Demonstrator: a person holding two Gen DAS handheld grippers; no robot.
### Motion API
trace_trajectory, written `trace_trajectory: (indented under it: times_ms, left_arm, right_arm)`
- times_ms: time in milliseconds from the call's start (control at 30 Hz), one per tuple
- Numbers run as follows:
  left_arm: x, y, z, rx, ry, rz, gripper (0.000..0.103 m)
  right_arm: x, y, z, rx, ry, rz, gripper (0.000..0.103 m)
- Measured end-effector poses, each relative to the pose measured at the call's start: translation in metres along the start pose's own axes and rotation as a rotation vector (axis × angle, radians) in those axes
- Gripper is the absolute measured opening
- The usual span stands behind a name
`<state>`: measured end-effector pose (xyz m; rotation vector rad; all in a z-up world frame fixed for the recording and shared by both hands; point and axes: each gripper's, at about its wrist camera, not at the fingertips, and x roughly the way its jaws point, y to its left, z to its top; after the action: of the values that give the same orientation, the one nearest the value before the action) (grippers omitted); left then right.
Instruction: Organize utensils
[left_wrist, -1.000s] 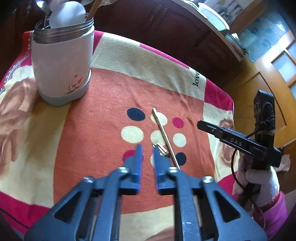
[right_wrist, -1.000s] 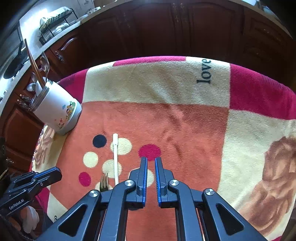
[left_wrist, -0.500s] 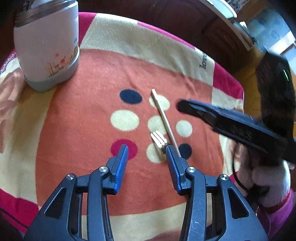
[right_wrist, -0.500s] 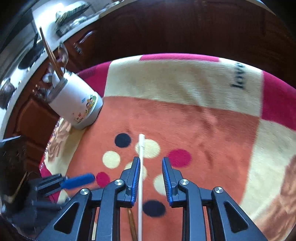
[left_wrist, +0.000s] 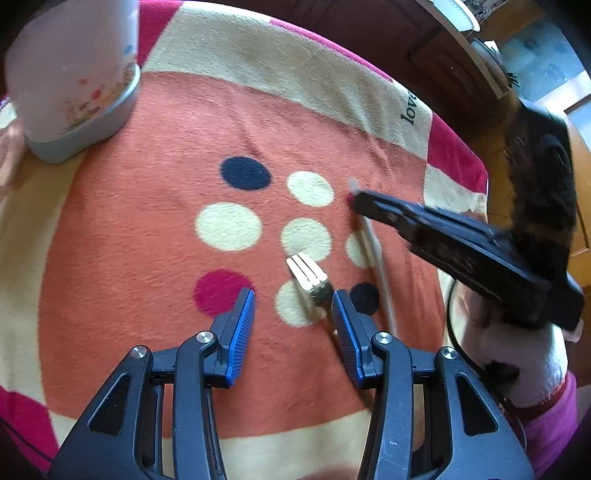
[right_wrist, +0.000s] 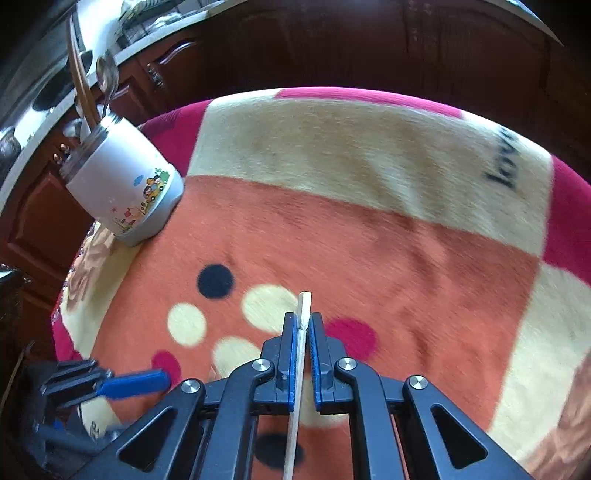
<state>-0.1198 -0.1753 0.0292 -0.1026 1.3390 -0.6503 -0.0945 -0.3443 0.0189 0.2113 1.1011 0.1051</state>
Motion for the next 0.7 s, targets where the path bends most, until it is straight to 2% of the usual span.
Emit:
trace_trajectory:
  times_ms: [300, 333, 367, 533, 700]
  left_arm:
    - [0.015, -0.022, 0.009, -0.036, -0.033, 0.019, 0.043]
    - [0.017, -0.024, 0.009, -0.029, -0.035, 0.03, 0.029]
    - [0.021, -0.026, 0.01, -0.018, -0.032, 0.041, 0.02]
    - [0.02, -0.026, 0.005, 0.016, -0.03, 0.012, 0.015]
    - [0.003, -0.021, -0.005, 0.031, -0.048, -0.024, 0.013]
  right_arm:
    - [-0.018, -0.036, -0.025, 0.09, -0.009, 0.035, 0.006]
    - [-0.018, -0.038, -0.026, 0.1, -0.01, 0.043, 0.006]
    - [-0.018, -0.038, -0.028, 0.105, -0.011, 0.048, 0.006]
    - [-0.02, -0.036, -0.035, 0.108, -0.022, 0.065, 0.006]
    - [-0.042, -0.03, -0.036, 0.1, -0.081, 0.072, 0.005]
